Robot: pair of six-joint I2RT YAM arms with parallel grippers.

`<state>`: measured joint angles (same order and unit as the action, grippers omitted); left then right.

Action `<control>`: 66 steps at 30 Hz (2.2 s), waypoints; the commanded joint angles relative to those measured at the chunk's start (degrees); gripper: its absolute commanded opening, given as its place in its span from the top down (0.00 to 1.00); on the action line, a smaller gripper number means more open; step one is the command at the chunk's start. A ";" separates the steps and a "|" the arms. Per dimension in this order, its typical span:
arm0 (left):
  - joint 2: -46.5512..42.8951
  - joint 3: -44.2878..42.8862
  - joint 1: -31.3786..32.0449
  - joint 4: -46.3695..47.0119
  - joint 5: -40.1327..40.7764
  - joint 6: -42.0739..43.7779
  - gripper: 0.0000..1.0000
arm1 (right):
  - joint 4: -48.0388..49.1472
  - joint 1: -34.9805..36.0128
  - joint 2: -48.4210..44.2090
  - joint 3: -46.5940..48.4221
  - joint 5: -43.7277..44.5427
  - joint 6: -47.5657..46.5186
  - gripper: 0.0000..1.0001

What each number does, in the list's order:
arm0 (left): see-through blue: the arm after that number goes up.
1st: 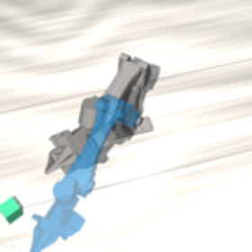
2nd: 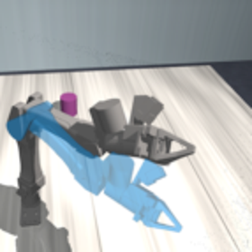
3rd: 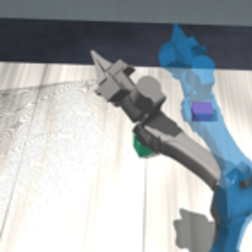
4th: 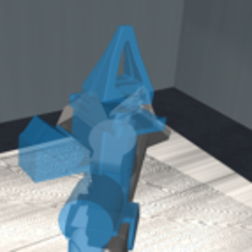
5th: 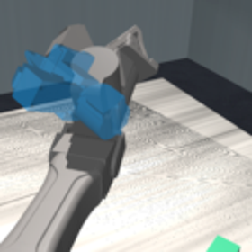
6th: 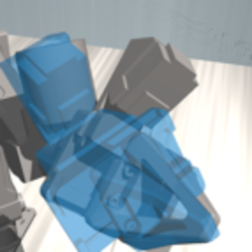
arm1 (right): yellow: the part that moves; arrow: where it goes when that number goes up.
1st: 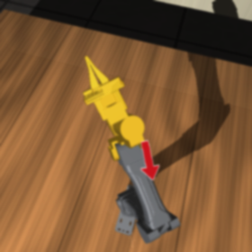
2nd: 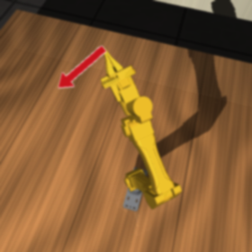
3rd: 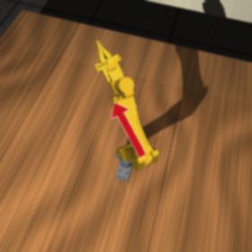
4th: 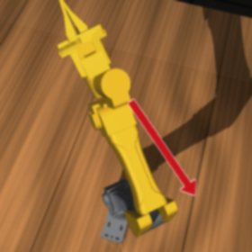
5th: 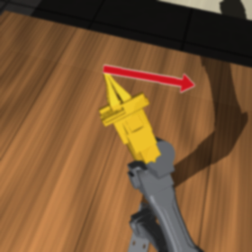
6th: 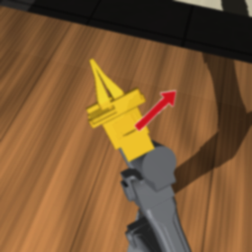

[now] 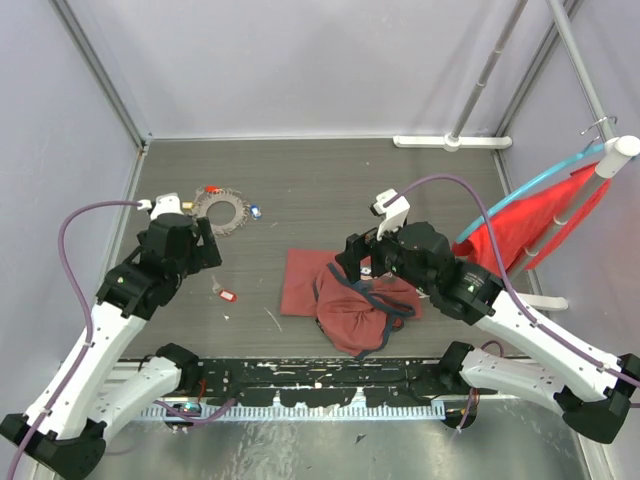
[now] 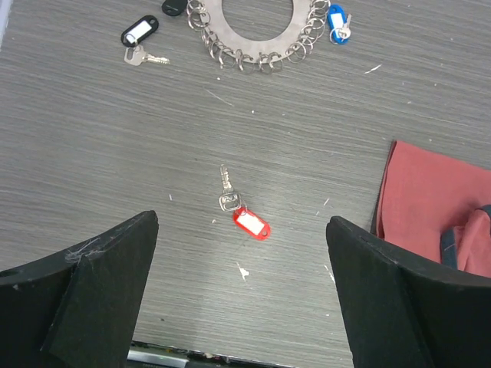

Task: Put the keys on the keyring

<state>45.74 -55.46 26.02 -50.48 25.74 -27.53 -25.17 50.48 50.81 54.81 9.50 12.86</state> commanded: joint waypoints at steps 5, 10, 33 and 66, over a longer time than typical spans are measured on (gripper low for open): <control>2.58 -0.58 -0.27 0.25 2.29 -2.35 0.02 | 0.31 0.28 0.03 0.70 6.69 2.55 0.00; 6.35 -2.27 -0.27 0.14 1.30 -1.60 0.02 | -0.97 0.30 -0.01 0.84 10.89 4.92 0.00; 50.45 -20.39 -0.35 12.73 -2.09 14.34 0.20 | -6.04 -18.20 7.55 -1.95 -15.42 4.25 0.00; 73.35 -33.48 -8.21 13.97 -10.97 25.36 0.37 | -7.53 -18.38 8.76 -3.79 -20.16 4.01 0.09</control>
<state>117.05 -87.02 18.15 -35.44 12.40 -3.79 -33.93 32.38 59.29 50.87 -9.39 16.67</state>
